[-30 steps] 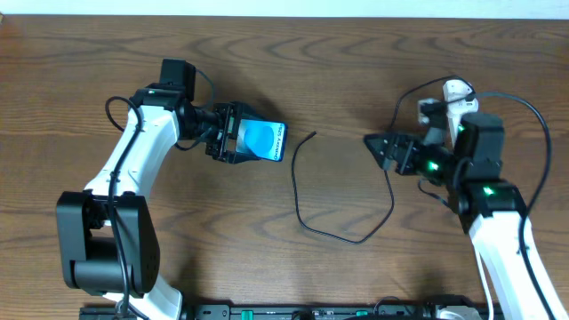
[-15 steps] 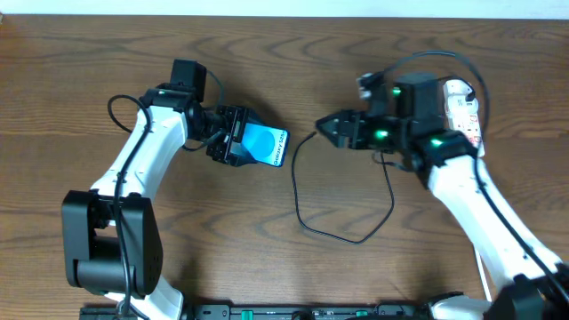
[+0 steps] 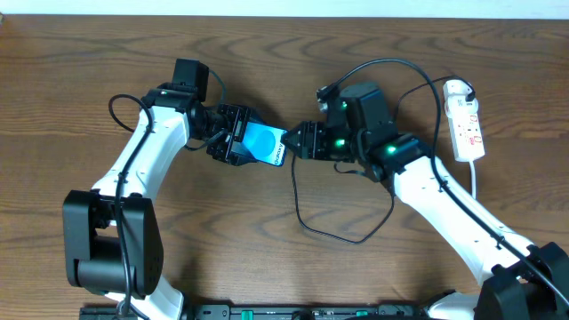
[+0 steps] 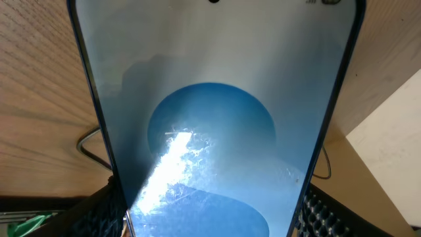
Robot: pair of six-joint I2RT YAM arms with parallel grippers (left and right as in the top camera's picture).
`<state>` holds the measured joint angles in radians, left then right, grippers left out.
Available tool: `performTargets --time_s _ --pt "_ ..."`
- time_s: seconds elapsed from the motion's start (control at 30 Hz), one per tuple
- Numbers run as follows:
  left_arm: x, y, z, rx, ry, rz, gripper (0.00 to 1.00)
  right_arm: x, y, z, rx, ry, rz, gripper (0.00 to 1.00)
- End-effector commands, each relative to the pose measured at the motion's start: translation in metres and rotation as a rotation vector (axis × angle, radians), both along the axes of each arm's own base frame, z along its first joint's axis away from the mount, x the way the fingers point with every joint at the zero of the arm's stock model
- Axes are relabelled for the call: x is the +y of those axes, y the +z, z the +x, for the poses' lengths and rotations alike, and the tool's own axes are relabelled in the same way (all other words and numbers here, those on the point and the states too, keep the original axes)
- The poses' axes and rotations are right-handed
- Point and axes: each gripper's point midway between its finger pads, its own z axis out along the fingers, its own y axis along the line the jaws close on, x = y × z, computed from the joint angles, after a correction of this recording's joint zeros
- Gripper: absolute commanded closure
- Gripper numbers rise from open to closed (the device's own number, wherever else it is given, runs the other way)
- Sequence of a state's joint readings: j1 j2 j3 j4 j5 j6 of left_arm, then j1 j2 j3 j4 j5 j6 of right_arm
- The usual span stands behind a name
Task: Plug charger to phone and switch on socket
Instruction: 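Close the right gripper on the phone's right edge beside the left gripper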
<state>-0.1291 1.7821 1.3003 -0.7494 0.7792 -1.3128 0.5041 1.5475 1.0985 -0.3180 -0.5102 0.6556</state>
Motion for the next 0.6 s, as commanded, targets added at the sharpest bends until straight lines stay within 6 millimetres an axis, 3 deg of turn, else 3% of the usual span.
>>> performTargets --time_s 0.0,0.33,0.57 --pt "-0.003 0.020 0.005 -0.051 0.002 -0.021 0.42 0.005 0.005 0.005 -0.013 -0.060 -0.022 0.50" --pt "-0.003 0.020 0.005 -0.051 0.001 -0.022 0.42 0.019 -0.015 0.005 0.007 -0.055 -0.047 0.55" --pt "-0.003 0.020 0.005 -0.051 0.001 -0.022 0.42 0.034 -0.017 0.005 -0.013 -0.020 -0.020 0.59"
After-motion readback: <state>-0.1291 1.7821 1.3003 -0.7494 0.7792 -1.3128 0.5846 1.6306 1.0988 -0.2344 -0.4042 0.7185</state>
